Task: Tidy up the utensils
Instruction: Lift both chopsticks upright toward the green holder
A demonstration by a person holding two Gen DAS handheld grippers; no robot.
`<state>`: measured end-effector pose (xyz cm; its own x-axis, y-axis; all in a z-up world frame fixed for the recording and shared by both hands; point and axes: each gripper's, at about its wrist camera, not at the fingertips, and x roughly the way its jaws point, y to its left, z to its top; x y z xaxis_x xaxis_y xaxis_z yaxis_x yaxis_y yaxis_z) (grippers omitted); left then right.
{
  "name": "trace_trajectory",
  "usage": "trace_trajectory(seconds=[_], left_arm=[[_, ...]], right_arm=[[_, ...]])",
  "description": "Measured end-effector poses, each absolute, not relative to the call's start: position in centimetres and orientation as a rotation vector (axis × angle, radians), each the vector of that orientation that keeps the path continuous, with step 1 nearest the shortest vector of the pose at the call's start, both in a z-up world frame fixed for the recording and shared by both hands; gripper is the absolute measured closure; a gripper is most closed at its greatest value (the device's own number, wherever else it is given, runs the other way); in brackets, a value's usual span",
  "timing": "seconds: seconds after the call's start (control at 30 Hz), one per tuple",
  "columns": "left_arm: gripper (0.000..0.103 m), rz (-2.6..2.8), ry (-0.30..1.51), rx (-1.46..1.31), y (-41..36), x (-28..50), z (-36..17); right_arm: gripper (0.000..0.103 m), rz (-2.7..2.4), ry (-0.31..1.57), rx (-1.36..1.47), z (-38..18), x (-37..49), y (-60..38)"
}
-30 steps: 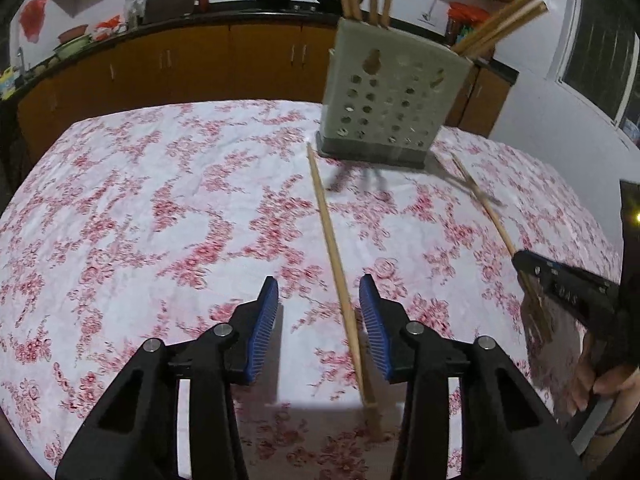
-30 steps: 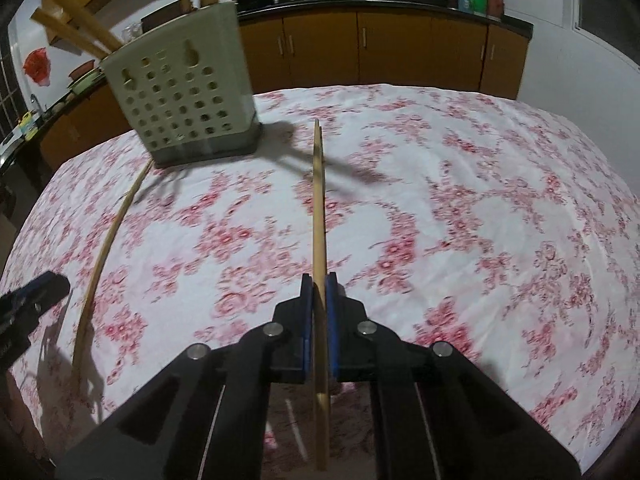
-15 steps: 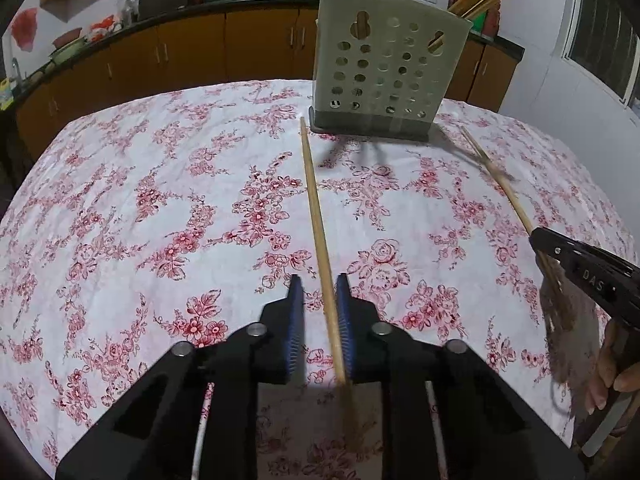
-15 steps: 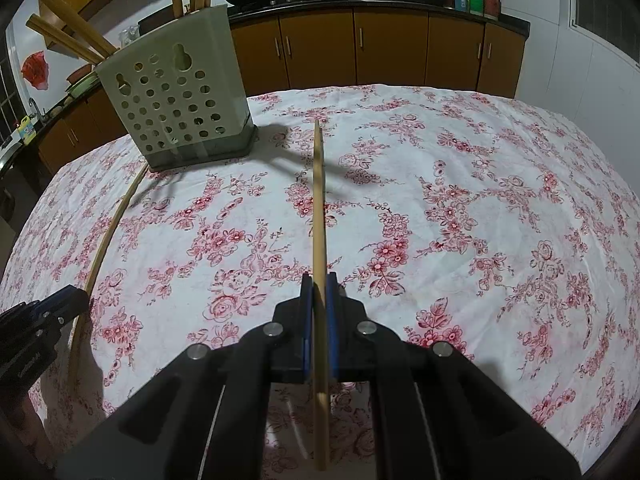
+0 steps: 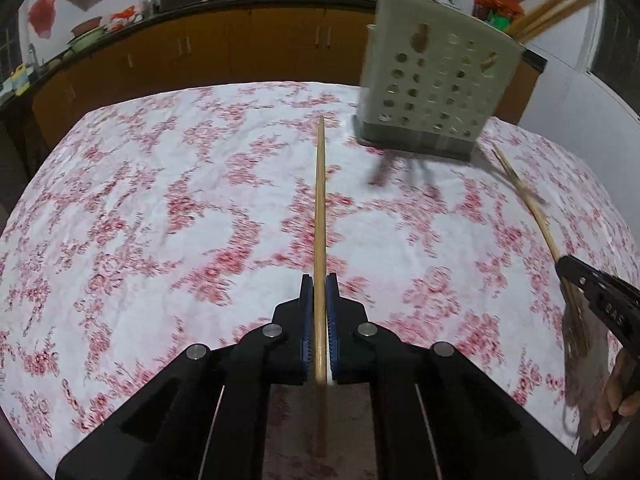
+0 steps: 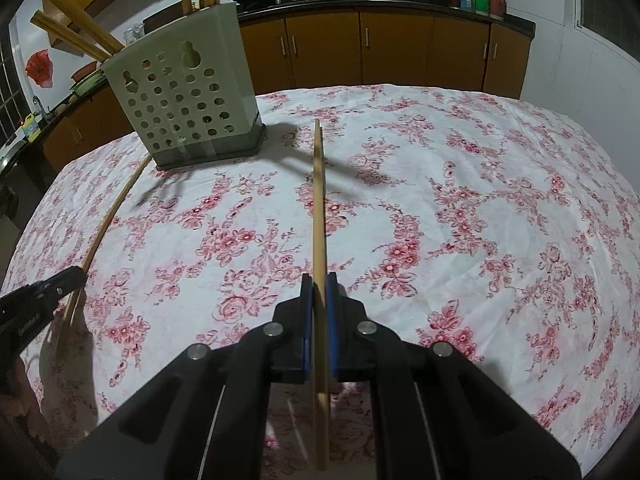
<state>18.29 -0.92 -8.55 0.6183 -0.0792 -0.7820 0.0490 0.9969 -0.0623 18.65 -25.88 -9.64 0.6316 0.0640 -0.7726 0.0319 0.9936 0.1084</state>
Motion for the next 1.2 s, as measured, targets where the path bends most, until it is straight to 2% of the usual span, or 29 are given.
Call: trace_trajectory(seconds=[0.9, 1.2], left_arm=[[0.095, -0.067, 0.884, -0.012, -0.2, 18.1, -8.6], [0.096, -0.097, 0.787, -0.062, 1.1, 17.7, -4.6]], right_arm=[[0.095, 0.03, 0.874, 0.115, -9.5, 17.9, -25.8], [0.095, 0.016, 0.728, 0.144, -4.6, 17.0, -27.3]])
